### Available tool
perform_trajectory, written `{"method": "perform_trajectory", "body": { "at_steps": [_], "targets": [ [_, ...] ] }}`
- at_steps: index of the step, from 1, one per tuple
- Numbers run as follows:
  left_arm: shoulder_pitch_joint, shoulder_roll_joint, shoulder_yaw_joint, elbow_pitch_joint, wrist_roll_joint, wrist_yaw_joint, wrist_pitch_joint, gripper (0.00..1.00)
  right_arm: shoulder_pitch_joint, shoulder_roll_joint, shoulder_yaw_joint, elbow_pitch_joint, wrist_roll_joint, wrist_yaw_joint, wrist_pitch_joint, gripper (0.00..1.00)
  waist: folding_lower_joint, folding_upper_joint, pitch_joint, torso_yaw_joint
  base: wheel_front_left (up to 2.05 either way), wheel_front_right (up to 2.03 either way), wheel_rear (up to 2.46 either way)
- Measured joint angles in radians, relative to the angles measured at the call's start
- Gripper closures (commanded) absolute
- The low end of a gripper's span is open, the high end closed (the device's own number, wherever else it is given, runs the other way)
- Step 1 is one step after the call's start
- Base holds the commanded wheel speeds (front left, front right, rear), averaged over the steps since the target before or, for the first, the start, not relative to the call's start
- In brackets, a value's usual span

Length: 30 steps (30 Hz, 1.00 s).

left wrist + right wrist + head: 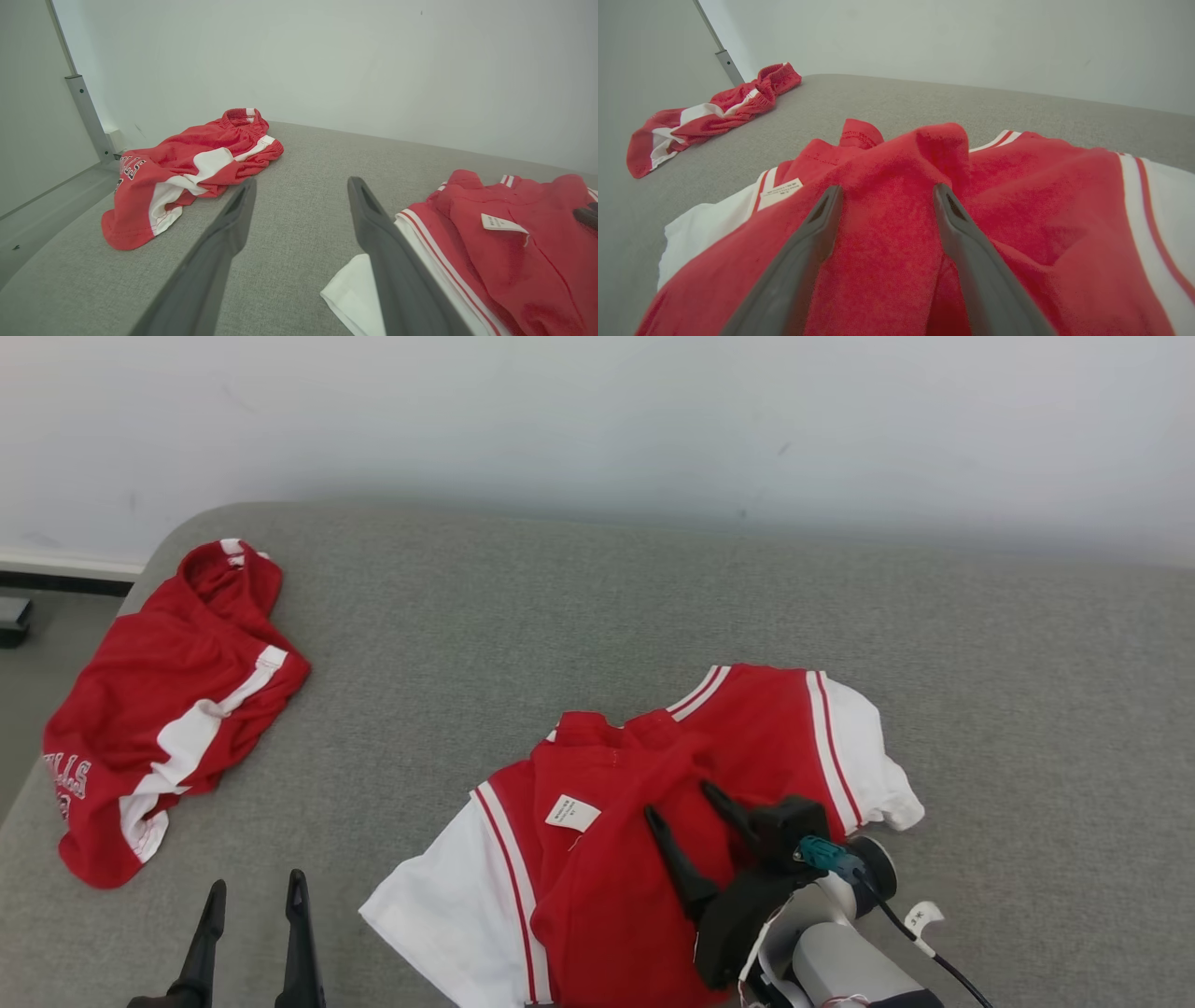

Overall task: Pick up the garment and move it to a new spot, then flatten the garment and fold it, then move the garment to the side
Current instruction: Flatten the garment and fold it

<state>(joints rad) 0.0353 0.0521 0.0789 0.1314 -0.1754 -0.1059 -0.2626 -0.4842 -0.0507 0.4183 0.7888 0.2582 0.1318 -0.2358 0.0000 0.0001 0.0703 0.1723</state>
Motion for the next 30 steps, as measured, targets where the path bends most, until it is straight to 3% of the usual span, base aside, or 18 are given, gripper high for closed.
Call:
{"method": "perform_trajectory", "body": {
  "at_steps": [1, 2, 3, 11, 22, 30],
  "targets": [
    [0.0, 0.0, 0.002, 0.002, -0.001, 0.0, 0.0, 0.0, -0.009, -0.001, 0.017, 0.024, 0.012, 0.0, 0.013, 0.35, 0.0, 0.0, 0.002, 0.008, 0.0, 0.0, 0.0],
    [0.0, 0.0, 0.004, 0.002, -0.002, 0.0, 0.0, 0.0, -0.013, -0.001, 0.034, 0.041, 0.03, 0.0, 0.018, 0.77, 0.0, 0.0, 0.003, 0.015, 0.0, 0.0, 0.0],
    [0.0, 0.0, 0.006, 0.003, -0.003, 0.0, 0.0, 0.0, -0.017, 0.0, 0.044, 0.055, 0.05, 0.0, 0.02, 1.0, 0.0, 0.0, 0.004, 0.02, 0.0, 0.0, 0.0],
    [0.007, -0.001, 0.018, 0.006, -0.011, 0.008, 0.0, 0.0, -0.087, -0.009, -0.019, 0.079, 0.011, 0.0, -0.025, 1.0, 0.0, 0.0, 0.002, -0.003, 0.0, 0.0, 0.0],
    [0.021, -0.001, -0.004, 0.009, -0.038, 0.01, 0.0, 0.0, -0.007, -0.138, -0.266, -0.242, -0.124, 0.0, -0.027, 1.0, 0.0, 0.0, -0.018, -0.096, 0.0, 0.0, 0.0],
    [0.029, -0.001, -0.017, 0.012, -0.051, 0.019, 0.0, 0.0, 0.166, -0.173, -0.422, -0.385, -0.146, 0.0, -0.028, 1.0, 0.0, -0.0001, -0.026, -0.149, 0.0, 0.0, 0.0]
  ]
}}
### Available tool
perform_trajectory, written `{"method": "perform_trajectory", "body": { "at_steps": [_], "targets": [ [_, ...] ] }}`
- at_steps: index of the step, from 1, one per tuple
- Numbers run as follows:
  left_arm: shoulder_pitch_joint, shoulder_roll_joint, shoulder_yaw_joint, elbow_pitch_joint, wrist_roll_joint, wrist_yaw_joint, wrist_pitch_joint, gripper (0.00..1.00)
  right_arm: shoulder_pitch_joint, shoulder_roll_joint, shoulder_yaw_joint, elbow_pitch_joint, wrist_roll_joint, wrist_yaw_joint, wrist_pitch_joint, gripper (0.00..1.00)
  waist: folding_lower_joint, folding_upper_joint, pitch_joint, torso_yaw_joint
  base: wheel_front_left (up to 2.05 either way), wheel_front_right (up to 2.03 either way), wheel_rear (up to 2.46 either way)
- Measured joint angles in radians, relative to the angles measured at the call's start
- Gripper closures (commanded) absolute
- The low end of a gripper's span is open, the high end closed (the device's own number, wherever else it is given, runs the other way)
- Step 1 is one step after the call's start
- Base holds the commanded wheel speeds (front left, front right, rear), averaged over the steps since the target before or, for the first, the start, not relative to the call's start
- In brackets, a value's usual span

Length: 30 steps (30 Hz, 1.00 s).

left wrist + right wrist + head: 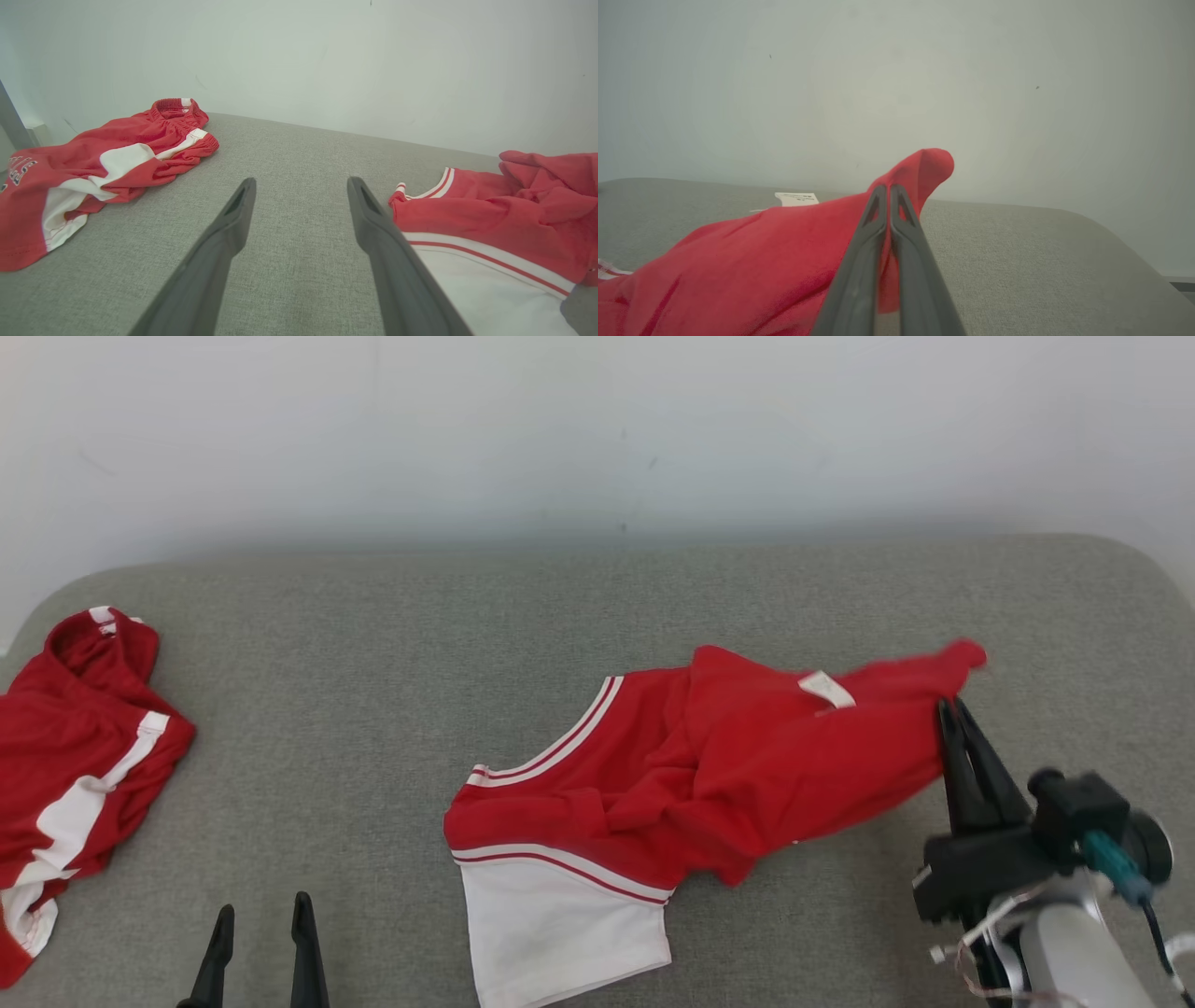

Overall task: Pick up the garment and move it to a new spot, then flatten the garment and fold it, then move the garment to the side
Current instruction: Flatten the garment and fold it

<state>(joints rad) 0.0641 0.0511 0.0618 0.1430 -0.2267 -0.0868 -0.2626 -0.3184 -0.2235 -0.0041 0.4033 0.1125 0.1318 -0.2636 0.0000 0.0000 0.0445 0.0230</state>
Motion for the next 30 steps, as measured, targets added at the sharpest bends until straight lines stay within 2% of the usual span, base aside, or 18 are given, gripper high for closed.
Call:
{"method": "perform_trajectory", "body": {
  "at_steps": [7, 8, 9, 10, 18, 30],
  "targets": [
    [0.008, 0.0, -0.002, 0.0, -0.006, 0.003, 0.0, 0.0, 0.175, 0.064, -0.092, -0.042, 0.007, 0.0, 0.0, 1.0, 0.0, 0.0, 0.003, -0.028, 0.0, 0.0, 0.0],
    [0.009, 0.0, -0.004, 0.0, -0.008, 0.003, 0.0, 0.0, 0.195, 0.078, -0.098, -0.039, 0.007, 0.0, 0.0, 0.63, 0.0, 0.0, 0.004, -0.032, 0.0, 0.0, 0.0],
    [0.009, 0.0, -0.004, 0.0, -0.008, 0.003, 0.0, 0.0, 0.209, 0.09, -0.102, -0.041, 0.007, 0.0, 0.0, 0.63, 0.0, 0.0, 0.005, -0.035, 0.0, 0.0, 0.0],
    [0.009, 0.0, -0.005, 0.001, -0.008, 0.003, 0.0, 0.0, 0.217, 0.1, -0.108, -0.042, 0.007, 0.0, 0.0, 0.01, 0.0, 0.0, 0.006, -0.039, 0.0, 0.0, 0.0],
    [0.005, 0.0, 0.001, 0.003, -0.004, -0.001, 0.0, 0.0, 0.244, 0.139, -0.156, -0.161, -0.023, 0.0, 0.0, 0.0, 0.0, 0.0, 0.014, -0.063, 0.0, 0.0, 0.0],
    [0.0, 0.0, 0.009, 0.013, 0.007, -0.01, 0.0, 0.0, 0.278, 0.16, -0.14, -0.266, -0.035, 0.0, 0.0, 0.0, 0.0, 0.0, -0.014, -0.065, 0.0, 0.0, 0.0]
  ]
}}
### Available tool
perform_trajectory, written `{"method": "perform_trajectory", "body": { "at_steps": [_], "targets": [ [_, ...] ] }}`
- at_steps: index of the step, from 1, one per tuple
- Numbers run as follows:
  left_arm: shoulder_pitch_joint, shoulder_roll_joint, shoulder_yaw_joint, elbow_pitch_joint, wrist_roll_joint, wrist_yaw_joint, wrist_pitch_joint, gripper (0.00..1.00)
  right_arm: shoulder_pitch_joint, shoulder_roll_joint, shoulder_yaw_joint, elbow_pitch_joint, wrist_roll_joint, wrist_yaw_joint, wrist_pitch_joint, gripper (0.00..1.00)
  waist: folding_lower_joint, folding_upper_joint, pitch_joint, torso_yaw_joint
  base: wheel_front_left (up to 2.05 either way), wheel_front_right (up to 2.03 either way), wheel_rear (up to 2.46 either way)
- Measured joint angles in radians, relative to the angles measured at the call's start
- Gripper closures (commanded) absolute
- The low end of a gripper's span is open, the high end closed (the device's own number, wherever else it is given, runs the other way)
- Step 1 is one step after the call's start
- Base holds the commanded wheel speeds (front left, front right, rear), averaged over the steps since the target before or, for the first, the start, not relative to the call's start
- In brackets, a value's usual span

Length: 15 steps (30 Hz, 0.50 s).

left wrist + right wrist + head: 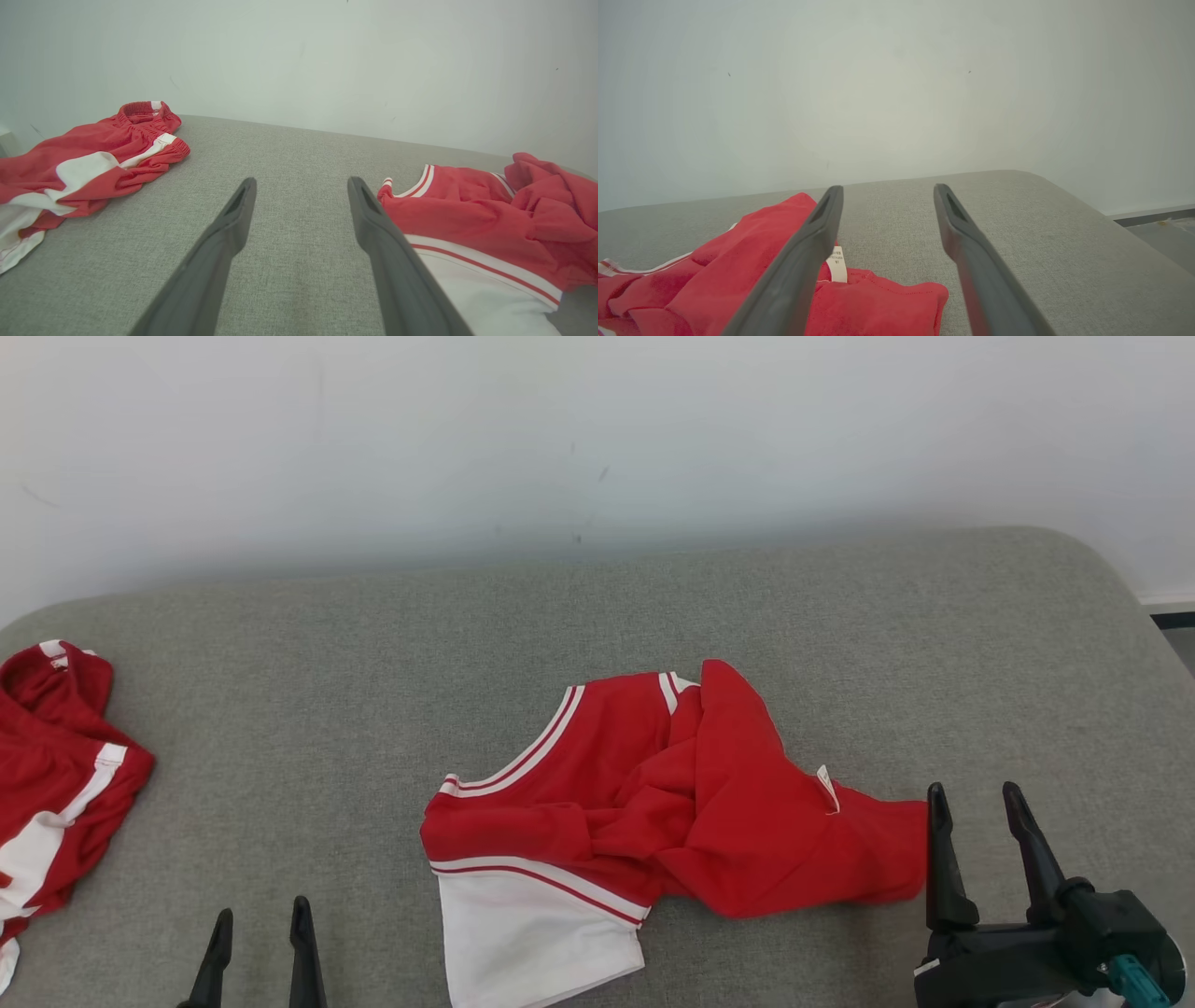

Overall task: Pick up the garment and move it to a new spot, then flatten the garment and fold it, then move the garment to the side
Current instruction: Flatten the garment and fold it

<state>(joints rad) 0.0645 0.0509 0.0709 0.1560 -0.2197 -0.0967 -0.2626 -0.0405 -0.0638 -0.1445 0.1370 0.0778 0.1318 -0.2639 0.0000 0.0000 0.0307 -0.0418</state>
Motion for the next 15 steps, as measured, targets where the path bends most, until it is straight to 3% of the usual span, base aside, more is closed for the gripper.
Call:
{"method": "perform_trajectory", "body": {
  "at_steps": [8, 15],
  "targets": [
    [-0.018, 0.003, -0.016, 0.021, 0.034, -0.013, 0.0, 0.0, 0.023, 0.01, 0.034, -0.023, 0.002, 0.0, 0.0, 0.0, 0.0, 0.0, 0.001, -0.004, 0.0, 0.0, 0.0],
    [-0.163, 0.063, -0.071, 0.107, 0.045, -0.028, 0.0, 0.0, 0.02, 0.011, 0.067, -0.016, 0.03, 0.0, 0.0, 0.0, 0.0, 0.0001, 0.018, -0.034, 0.0, 0.0, 0.0]
  ]
}}
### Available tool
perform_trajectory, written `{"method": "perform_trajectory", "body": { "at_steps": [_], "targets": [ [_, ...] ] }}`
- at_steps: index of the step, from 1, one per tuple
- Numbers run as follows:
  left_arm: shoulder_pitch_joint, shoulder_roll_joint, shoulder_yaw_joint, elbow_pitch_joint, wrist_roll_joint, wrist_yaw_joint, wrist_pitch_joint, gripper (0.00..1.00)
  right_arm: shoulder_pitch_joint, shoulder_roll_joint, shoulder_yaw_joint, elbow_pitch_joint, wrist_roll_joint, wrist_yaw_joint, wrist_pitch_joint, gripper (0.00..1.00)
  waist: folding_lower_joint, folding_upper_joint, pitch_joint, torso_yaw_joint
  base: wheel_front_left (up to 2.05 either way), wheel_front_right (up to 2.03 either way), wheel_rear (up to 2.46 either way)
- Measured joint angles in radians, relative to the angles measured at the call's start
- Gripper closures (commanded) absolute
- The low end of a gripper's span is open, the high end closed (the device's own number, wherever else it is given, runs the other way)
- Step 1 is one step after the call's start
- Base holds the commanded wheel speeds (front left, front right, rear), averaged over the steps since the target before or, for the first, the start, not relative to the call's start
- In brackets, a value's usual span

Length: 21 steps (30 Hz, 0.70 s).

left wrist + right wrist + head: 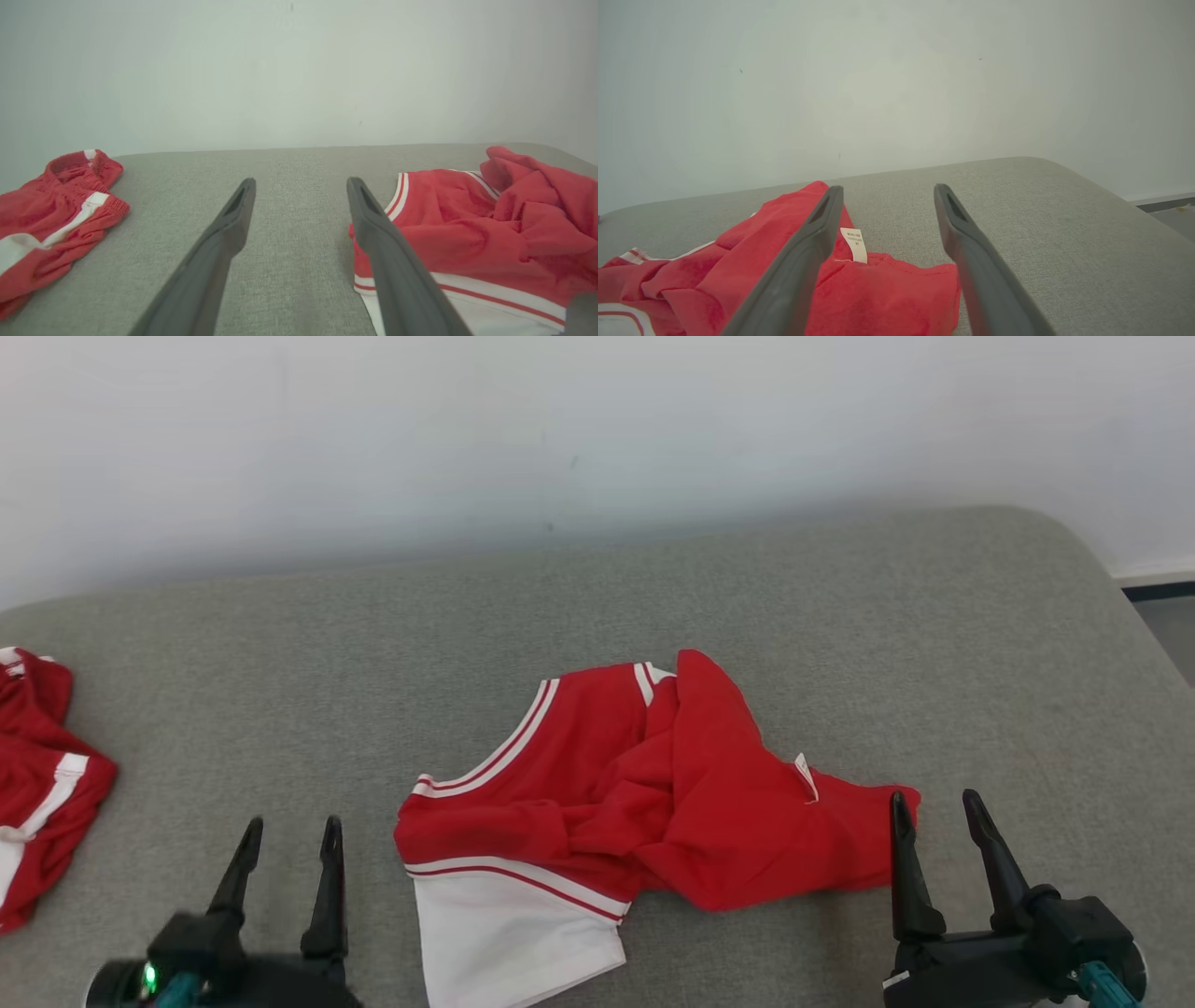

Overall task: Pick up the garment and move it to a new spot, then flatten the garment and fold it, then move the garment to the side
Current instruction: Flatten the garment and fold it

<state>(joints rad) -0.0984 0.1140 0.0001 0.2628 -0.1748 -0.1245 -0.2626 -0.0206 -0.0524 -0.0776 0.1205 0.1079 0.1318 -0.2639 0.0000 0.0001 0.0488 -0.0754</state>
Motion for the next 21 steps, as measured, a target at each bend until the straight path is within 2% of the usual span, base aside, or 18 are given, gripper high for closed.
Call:
{"method": "perform_trajectory", "body": {
  "at_steps": [10, 20, 21],
  "targets": [
    [-0.233, 0.11, -0.156, 0.229, -0.066, -0.007, 0.01, 0.0, -0.026, 0.0, 0.023, 0.023, 0.019, 0.0, 0.0, 0.0, 0.0, 0.0, 0.046, -0.079, 0.0, 0.0, 0.0],
    [-0.335, 0.196, -0.312, 0.409, -0.195, -0.007, 0.081, 0.0, -0.041, 0.0, 0.023, 0.027, 0.035, 0.0, 0.0, 0.0, 0.0001, 0.0, 0.099, -0.161, 0.0, 0.0, 0.0],
    [-0.342, 0.197, -0.325, 0.422, -0.21, -0.007, 0.096, 0.04, -0.041, 0.0, 0.022, 0.027, 0.037, 0.0, 0.0, 0.0, 0.0001, 0.0, 0.103, -0.166, 0.0, 0.0, 0.0]
  ]
}}
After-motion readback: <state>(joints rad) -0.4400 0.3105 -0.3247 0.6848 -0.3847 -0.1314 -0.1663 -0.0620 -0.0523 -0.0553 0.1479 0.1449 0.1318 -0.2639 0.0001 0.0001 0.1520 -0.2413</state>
